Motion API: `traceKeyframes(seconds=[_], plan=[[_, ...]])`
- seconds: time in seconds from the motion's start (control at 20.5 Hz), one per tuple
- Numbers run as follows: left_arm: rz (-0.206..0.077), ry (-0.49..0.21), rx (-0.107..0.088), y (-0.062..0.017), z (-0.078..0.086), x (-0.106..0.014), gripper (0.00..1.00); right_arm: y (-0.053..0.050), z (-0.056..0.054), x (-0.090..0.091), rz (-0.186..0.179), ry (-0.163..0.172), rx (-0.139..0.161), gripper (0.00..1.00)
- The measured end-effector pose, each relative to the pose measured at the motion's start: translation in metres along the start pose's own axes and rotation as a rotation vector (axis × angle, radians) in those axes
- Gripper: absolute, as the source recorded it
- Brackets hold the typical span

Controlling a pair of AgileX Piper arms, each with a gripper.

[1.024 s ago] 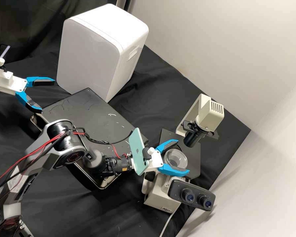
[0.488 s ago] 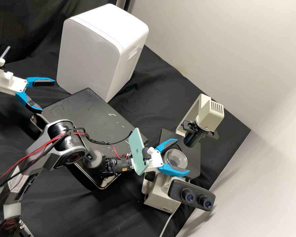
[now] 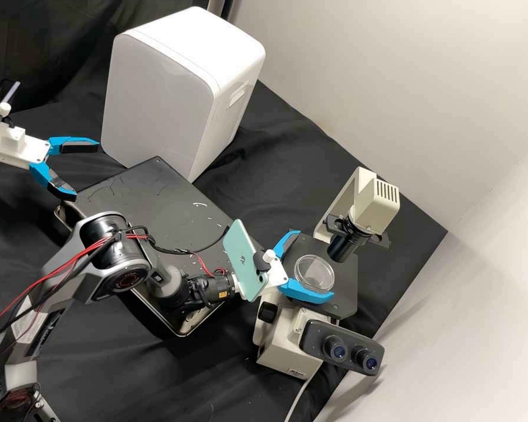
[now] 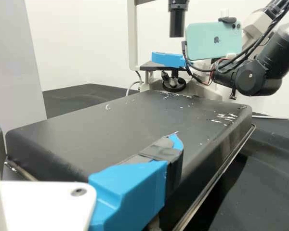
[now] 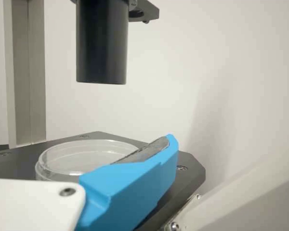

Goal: Place the petri dish on the microscope

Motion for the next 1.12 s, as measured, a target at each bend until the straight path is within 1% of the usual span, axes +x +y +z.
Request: traceKeyframes(seconds=[0.1, 0.34, 0.44, 0.59, 0.78, 0.93, 1.02, 1.07, 1.12], plan=[[0.000, 0.000, 0.000, 0.0000, 0.000, 0.000, 1.00, 0.001, -0.002, 0.000, -0.007, 0.004, -0.003, 1.00], [0.000, 0.000, 0.000, 0.0000, 0.000, 0.000, 1.00, 0.001, -0.002, -0.001, -0.015, 0.003, -0.004, 1.00], [0.000, 0.000, 0.000, 0.0000, 0.000, 0.000, 1.00, 0.000, -0.003, -0.002, -0.028, 0.011, -0.012, 1.00], [0.000, 0.000, 0.000, 0.0000, 0.000, 0.000, 1.00, 0.000, -0.007, -0.009, -0.042, 0.015, -0.013, 1.00], [0.000, 0.000, 0.000, 0.0000, 0.000, 0.000, 1.00, 0.004, -0.011, -0.023, -0.052, 0.016, -0.013, 1.00], [0.000, 0.000, 0.000, 0.0000, 0.000, 0.000, 1.00, 0.008, -0.011, -0.036, -0.052, 0.010, -0.014, 1.00], [0.000, 0.000, 0.000, 0.0000, 0.000, 0.000, 1.00, 0.011, -0.012, -0.044, -0.024, 0.032, -0.010, 1.00], [0.000, 0.000, 0.000, 0.0000, 0.000, 0.000, 1.00, 0.014, -0.012, -0.047, -0.012, 0.039, 0.006, 1.00], [0.000, 0.000, 0.000, 0.0000, 0.000, 0.000, 1.00, 0.016, -0.011, -0.051, -0.007, 0.038, 0.022, 1.00]])
